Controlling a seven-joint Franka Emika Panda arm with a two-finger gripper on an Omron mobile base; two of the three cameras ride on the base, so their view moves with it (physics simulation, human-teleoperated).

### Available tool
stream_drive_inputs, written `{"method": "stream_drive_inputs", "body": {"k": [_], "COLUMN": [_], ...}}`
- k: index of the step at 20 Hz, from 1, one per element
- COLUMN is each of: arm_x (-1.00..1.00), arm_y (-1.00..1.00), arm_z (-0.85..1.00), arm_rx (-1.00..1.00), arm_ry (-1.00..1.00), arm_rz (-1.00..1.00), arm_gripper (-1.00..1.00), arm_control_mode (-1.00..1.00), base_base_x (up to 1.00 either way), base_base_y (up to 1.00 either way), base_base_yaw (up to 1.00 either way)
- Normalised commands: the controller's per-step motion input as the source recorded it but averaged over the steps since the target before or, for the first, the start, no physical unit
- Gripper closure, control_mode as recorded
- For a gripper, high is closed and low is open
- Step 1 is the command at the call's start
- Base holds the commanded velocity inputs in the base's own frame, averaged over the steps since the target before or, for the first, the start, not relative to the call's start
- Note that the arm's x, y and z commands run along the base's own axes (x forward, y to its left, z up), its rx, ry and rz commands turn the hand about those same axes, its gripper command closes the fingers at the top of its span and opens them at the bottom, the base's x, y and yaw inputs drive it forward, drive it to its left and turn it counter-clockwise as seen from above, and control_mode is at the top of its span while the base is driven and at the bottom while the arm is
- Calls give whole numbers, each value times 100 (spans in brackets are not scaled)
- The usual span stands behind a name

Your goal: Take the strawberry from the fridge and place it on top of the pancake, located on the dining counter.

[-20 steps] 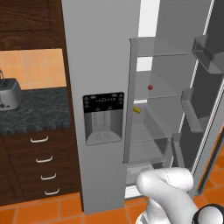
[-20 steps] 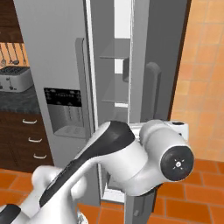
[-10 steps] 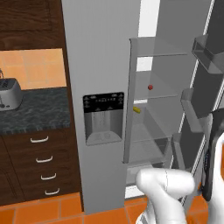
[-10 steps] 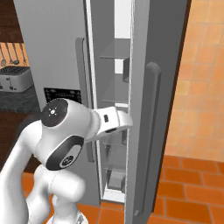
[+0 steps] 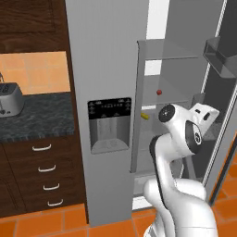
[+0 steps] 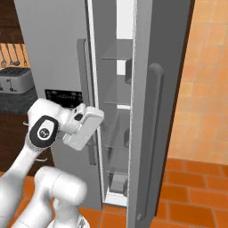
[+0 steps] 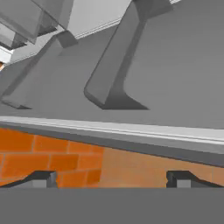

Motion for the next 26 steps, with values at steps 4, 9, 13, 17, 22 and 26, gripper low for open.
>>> {"method": "stream_drive_inputs", "body": {"k": [4,9,13,17,22,26], "arm_x": [100,100,100,89,57,18], "arm_y": [-11,-39,-74,-78,-73,-60], "arm_z": [-63,-51,-50,-30,-27,-11], "arm_rx": [-30,-12,-4,0,-1,0], "arm_ry": [34,14,11,12,11,4], "arm_rz": [-20,-9,-7,-9,-12,-6], "arm_gripper": [-100,-100,-100,-100,-100,-100], "arm_control_mode": [-100,-100,-100,-100,-100,-100], "base_base_x": [0,0,0,0,0,0], "base_base_y": [0,0,0,0,0,0], "base_base_yaw": [0,0,0,0,0,0]}}
